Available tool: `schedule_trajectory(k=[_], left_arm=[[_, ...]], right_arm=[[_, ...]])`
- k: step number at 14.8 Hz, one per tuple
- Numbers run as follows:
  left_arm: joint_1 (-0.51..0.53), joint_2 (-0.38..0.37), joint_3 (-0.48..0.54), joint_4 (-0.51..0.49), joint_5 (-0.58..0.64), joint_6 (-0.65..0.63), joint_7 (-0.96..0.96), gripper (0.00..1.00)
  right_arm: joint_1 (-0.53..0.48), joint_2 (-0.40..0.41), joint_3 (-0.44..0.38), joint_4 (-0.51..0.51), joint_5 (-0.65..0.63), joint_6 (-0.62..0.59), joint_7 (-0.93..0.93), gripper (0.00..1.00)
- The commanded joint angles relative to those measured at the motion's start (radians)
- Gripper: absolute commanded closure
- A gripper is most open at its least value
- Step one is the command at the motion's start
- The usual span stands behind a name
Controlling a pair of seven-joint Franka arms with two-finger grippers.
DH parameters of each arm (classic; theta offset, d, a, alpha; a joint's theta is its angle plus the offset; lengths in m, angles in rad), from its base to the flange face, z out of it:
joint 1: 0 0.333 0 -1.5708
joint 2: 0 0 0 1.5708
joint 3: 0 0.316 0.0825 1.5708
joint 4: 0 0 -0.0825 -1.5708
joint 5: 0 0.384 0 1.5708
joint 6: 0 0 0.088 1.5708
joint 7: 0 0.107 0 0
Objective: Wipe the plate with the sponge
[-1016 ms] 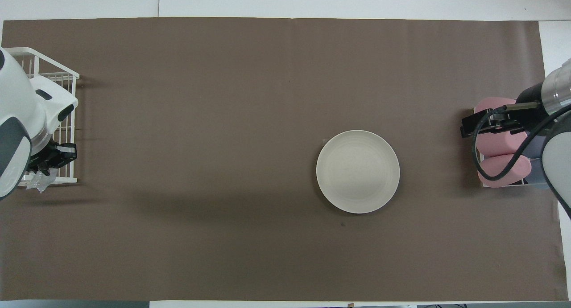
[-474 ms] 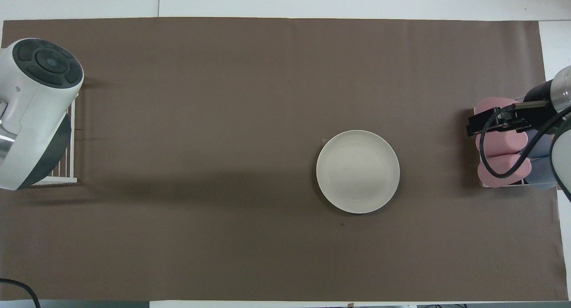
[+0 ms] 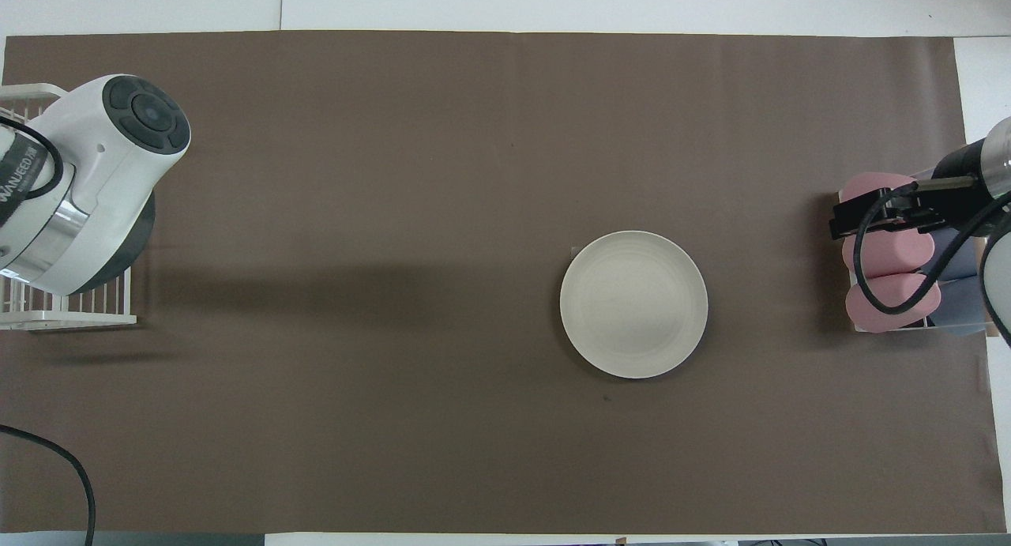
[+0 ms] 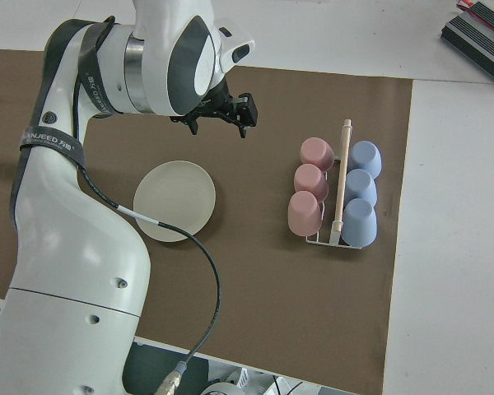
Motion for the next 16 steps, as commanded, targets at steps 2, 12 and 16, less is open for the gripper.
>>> schedule_trajectory(k=[2,12,16], left_arm=[[0.007,0.121,0.004,0.067,0.027,0.043,-0.127,1.00],[0.022,0.179,0.003,0.147,-0.025,-0.007,-0.270,1.00],[0.024,0.177,0.004,0.140,-0.060,-0.001,-0.321,1.00]], right_arm=[[-0.028,0.009,0.009,0.016,-0.019,0.006,-0.034,0.00],[-0.028,0.005,0.011,0.017,-0.020,0.004,-0.036,0.00],[-0.025,-0.003,0.011,0.011,-0.020,-0.003,-0.034,0.00]])
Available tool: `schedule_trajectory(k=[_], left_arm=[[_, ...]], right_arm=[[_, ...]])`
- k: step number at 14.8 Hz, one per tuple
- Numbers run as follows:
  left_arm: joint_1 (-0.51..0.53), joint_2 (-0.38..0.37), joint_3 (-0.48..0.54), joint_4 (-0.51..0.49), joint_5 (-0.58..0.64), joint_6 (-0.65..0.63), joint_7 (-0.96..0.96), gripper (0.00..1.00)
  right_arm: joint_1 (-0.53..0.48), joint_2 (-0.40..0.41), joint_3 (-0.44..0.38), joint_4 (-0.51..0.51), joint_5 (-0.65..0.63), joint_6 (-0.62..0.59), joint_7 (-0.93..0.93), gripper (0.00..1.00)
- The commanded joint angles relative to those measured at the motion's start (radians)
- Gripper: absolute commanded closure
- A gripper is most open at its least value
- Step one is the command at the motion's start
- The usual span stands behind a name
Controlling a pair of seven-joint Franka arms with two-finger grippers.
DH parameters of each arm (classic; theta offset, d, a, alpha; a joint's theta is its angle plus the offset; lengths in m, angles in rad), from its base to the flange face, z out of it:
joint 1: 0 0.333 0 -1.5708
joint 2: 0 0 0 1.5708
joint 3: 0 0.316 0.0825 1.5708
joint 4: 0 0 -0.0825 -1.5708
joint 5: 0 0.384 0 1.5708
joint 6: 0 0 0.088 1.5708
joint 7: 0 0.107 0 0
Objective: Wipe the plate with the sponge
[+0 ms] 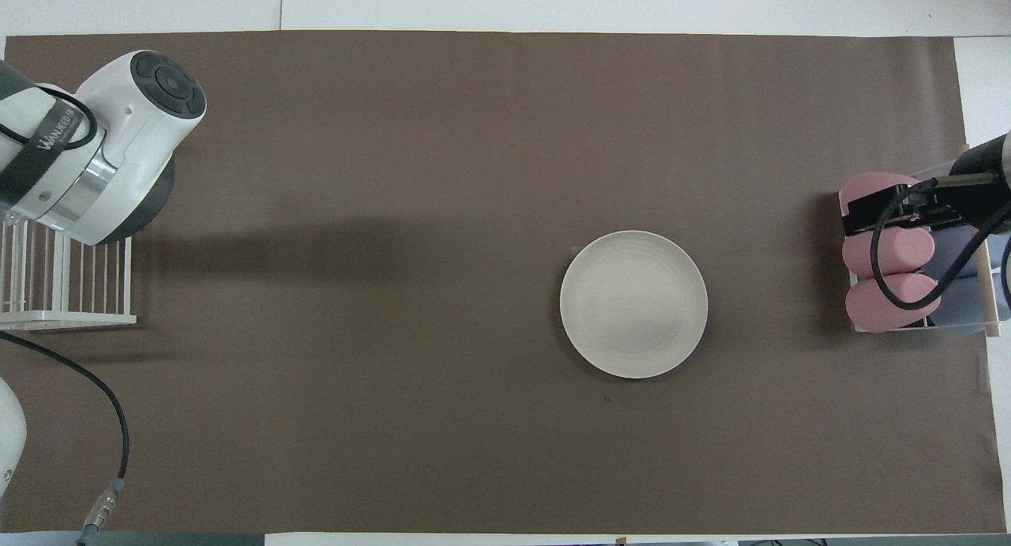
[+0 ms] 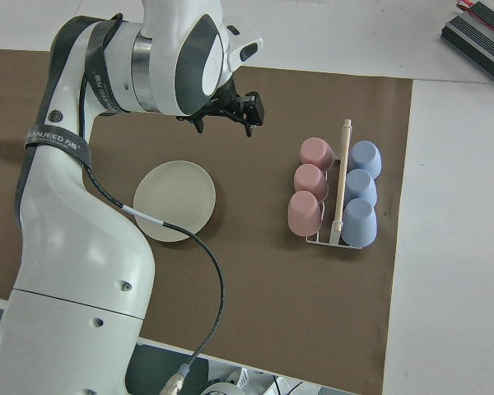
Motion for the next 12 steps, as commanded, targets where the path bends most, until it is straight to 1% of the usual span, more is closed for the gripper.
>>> schedule_trajectory(k=[1,7,8,9,10,11,12], left_arm=[[-0.003,0.010,0.000,0.011,-0.021,-0.014,-0.042,1.00],[0.006,0.010,-0.002,-0.001,-0.021,0.035,-0.036,1.00],[0.006,0.009,-0.002,-0.004,-0.021,0.039,-0.036,0.66],[0.006,0.010,-0.002,-0.004,-0.021,0.040,-0.036,0.46],[0.006,0.009,-0.002,-0.004,-0.021,0.040,-0.034,0.43],[0.006,0.010,-0.002,-0.004,-0.021,0.043,-0.034,0.36],[0.006,0.010,-0.002,-0.004,-0.021,0.046,-0.031,0.17]], right_arm=[[-0.011,-0.005,0.011,0.003,-0.020,-0.010,-0.024,0.00],[-0.009,-0.009,0.012,-0.003,-0.020,-0.013,-0.024,0.00],[-0.009,-0.009,0.012,-0.003,-0.020,-0.013,-0.024,0.00],[-0.009,-0.009,0.012,-0.003,-0.020,-0.013,-0.024,0.00],[-0.009,-0.009,0.012,-0.003,-0.020,-0.013,-0.024,0.00],[-0.009,-0.009,0.012,-0.003,-0.020,-0.013,-0.024,0.00],[-0.009,-0.009,0.012,-0.003,-0.022,-0.013,-0.024,0.00]])
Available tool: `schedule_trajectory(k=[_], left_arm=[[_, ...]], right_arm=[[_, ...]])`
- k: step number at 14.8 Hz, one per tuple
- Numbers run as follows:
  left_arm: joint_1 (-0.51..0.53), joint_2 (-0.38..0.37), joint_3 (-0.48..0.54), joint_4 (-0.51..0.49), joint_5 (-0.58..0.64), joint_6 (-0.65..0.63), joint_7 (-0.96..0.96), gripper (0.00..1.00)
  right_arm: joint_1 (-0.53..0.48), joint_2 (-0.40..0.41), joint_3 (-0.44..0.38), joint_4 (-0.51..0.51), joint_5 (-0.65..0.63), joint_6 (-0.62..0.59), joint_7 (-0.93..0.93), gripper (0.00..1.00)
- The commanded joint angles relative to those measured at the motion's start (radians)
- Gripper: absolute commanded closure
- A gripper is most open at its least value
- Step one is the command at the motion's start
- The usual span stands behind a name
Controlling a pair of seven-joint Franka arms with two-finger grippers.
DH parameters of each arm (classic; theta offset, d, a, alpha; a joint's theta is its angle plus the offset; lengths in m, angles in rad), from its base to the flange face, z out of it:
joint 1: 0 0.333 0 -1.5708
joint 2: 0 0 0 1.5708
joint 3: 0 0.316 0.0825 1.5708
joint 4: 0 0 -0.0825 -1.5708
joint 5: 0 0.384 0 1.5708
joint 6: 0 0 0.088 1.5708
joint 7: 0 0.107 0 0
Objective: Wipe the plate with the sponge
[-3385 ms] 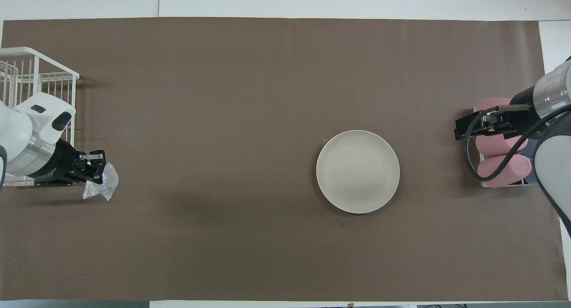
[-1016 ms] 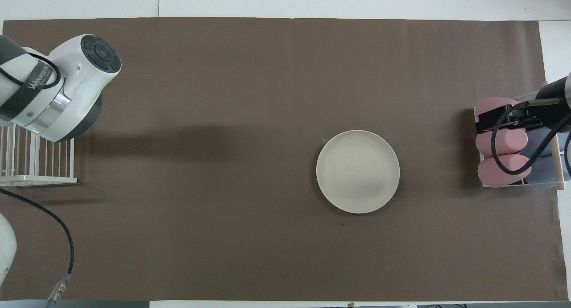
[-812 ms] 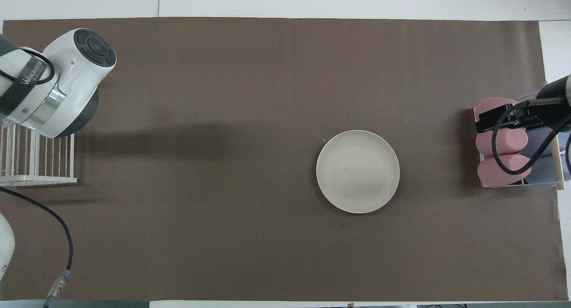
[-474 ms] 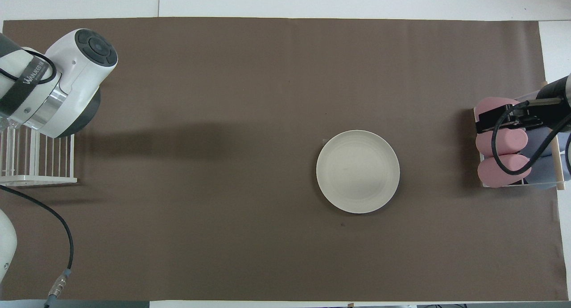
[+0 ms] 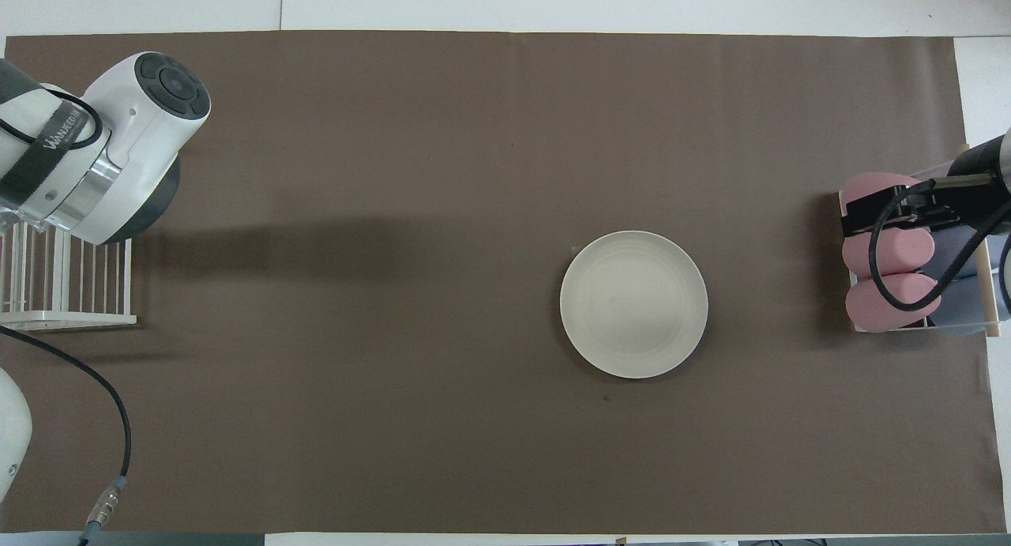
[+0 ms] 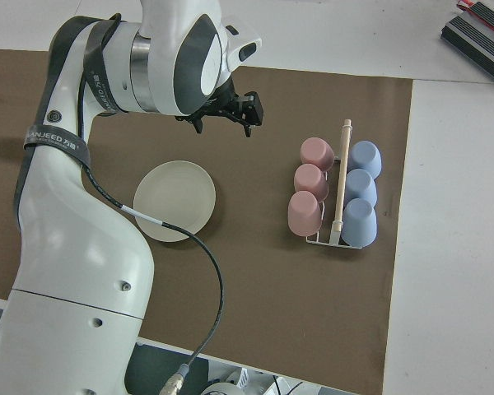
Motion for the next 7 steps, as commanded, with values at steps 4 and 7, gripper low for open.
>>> schedule_trajectory(k=[4,7], left_arm=[[0.005,0.002,-0.001,-0.001,-0.012,0.021,-0.005,0.00],[0.005,-0.002,0.000,0.003,-0.036,0.021,-0.007,0.00]], right_arm=[[-0.010,-0.009,0.010,-0.003,-0.020,-0.010,-0.024,0.00],[-0.010,-0.009,0.010,-0.003,-0.020,-0.010,-0.024,0.00]])
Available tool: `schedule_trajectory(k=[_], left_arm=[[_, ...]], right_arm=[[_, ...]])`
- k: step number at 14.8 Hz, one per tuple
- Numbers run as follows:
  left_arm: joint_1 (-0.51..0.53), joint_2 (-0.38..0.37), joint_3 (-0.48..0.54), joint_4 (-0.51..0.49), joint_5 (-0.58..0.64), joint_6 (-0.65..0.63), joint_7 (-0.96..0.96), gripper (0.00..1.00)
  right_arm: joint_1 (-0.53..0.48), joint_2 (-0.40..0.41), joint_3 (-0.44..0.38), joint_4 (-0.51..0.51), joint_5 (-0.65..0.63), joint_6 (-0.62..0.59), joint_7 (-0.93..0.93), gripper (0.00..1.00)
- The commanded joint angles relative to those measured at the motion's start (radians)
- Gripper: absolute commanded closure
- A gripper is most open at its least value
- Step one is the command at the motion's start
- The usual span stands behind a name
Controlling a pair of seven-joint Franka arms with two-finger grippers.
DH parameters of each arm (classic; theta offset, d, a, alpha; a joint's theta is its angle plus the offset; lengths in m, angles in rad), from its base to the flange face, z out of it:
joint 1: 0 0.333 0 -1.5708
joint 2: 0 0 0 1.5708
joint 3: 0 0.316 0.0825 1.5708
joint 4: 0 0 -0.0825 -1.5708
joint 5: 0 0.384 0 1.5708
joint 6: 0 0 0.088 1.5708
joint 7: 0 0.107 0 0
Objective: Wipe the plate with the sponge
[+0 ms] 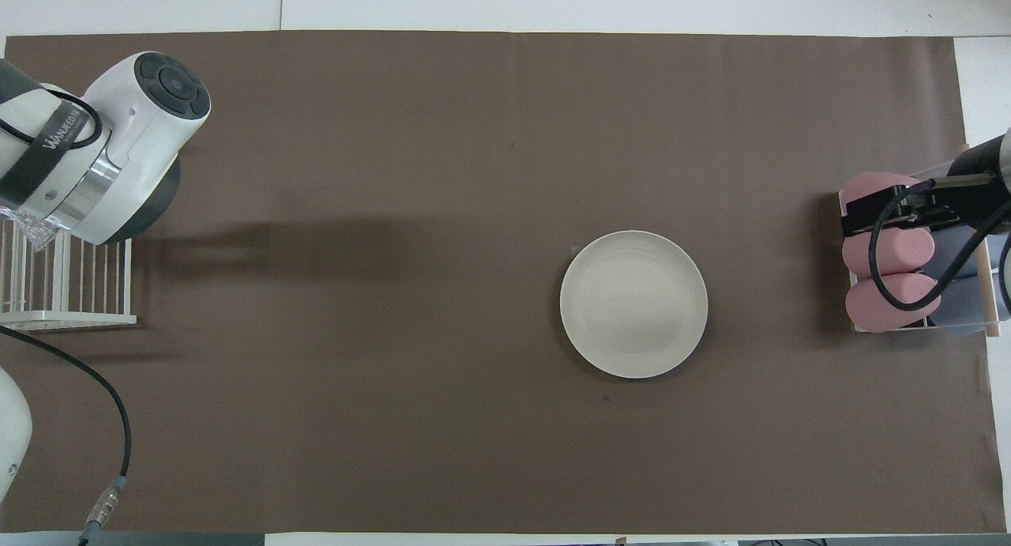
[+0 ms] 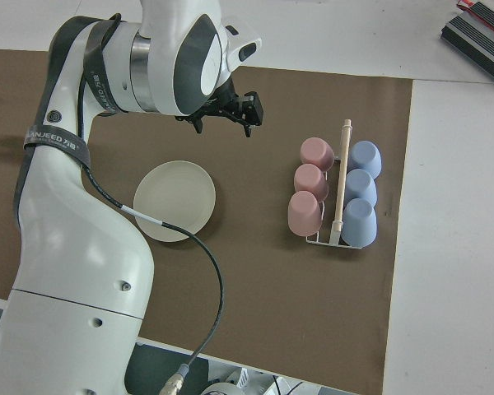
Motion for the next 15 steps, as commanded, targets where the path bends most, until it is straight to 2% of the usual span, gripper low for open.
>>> schedule_trajectory(k=[1,6,11,15], left_arm=[[0.007,-0.004,-0.001,0.005,-0.025,0.013,-0.005,0.00],[0.042,-0.053,0.002,0.046,-0.219,0.015,-0.004,0.00],[0.088,-0.117,0.008,0.098,-0.488,0.001,-0.002,0.00],[0.133,-0.235,0.008,0.092,-0.685,-0.048,0.088,0.00]], right_arm=[[-0.010,-0.009,0.010,-0.003,-0.020,-0.010,-0.024,0.00],[-0.010,-0.009,0.010,-0.003,-0.020,-0.010,-0.024,0.00],[-0.010,-0.009,0.010,-0.003,-0.020,-0.010,-0.024,0.00],[-0.010,-0.009,0.010,-0.003,-0.020,-0.010,-0.024,0.00]])
